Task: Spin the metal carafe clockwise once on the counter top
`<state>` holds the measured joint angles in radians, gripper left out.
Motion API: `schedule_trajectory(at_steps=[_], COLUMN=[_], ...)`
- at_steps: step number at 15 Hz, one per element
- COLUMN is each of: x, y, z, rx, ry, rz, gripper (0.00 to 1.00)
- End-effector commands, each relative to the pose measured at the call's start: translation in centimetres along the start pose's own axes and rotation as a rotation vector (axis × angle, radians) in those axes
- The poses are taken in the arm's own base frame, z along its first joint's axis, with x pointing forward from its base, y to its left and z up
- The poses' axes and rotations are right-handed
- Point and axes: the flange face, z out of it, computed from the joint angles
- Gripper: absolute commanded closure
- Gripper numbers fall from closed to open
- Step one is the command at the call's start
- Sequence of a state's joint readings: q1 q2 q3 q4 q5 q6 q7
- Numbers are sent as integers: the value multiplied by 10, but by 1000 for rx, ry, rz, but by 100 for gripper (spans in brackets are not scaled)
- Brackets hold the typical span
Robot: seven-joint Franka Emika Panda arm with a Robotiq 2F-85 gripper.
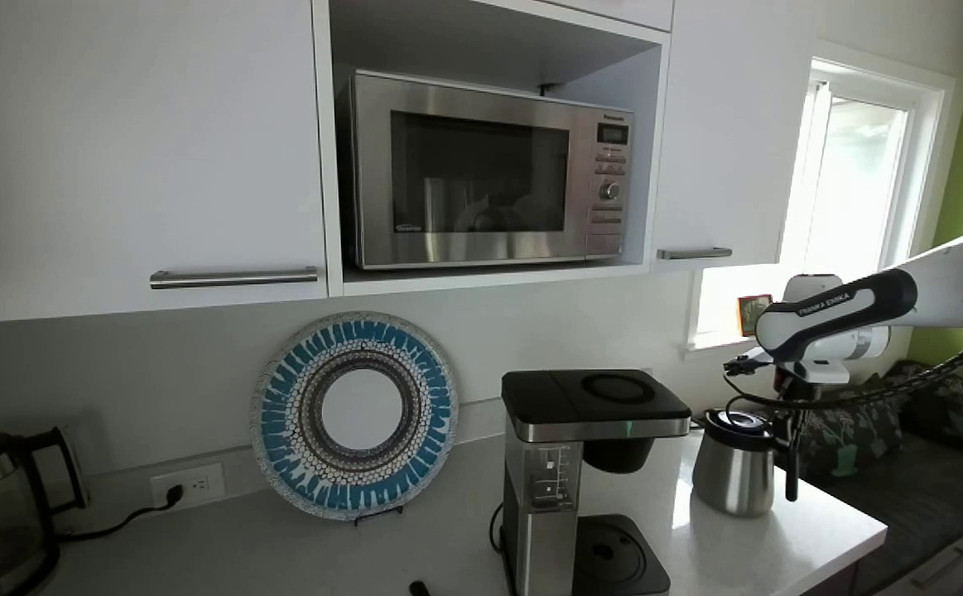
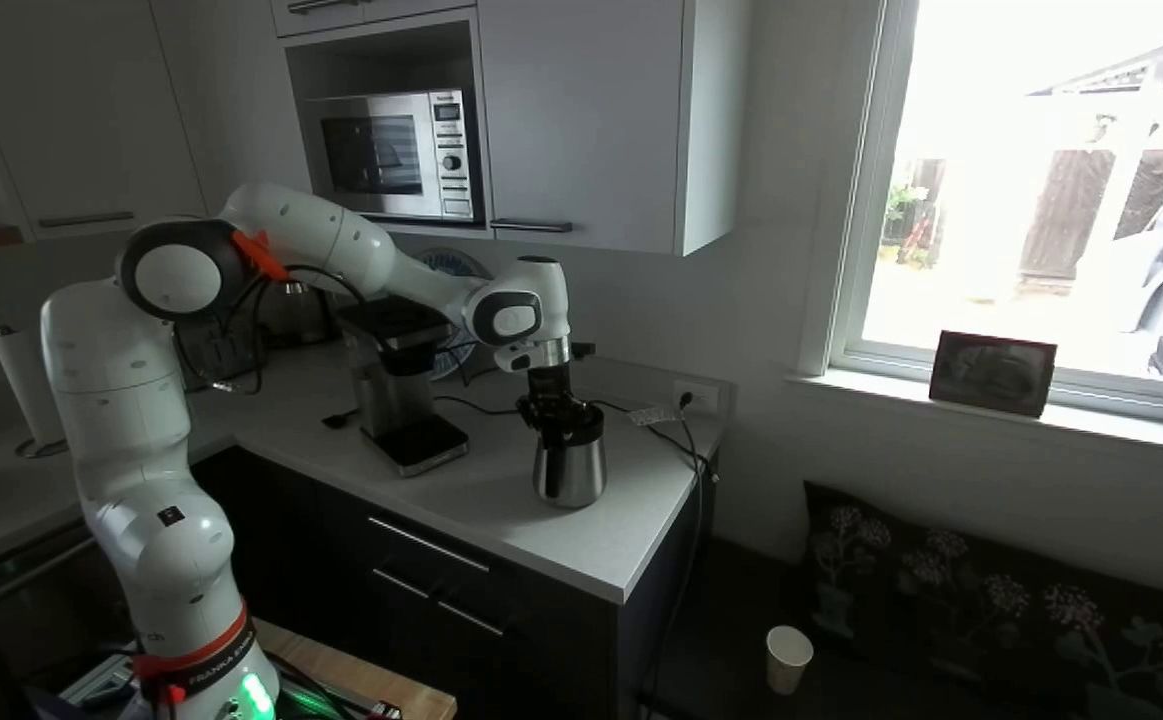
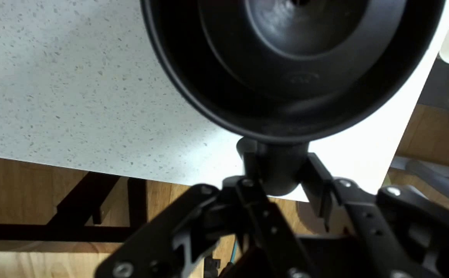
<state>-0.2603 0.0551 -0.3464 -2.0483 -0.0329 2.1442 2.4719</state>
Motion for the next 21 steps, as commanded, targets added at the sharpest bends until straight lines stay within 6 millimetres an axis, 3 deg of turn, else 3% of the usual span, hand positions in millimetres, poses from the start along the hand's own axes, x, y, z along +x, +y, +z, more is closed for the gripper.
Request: schedule_trajectory(at_steps=[1, 7, 8, 10, 11, 12, 13, 14, 19, 21], x=[10, 9, 19, 12, 19, 14, 14, 17, 11, 13], y=[13, 21, -8, 17, -1, 7, 10, -5, 8, 9], z=[-2, 0, 3, 0, 2, 2, 1, 0, -28, -47], rx=[1, 53, 49, 61, 58, 70, 83, 82, 113, 144], ry=[-7, 10, 10, 10, 5, 8, 1, -10, -112, -159], rz=[127, 240, 232, 246, 234, 232, 237, 230, 173, 70], gripper=[92, 92, 92, 92, 92, 42, 41, 34, 0, 0])
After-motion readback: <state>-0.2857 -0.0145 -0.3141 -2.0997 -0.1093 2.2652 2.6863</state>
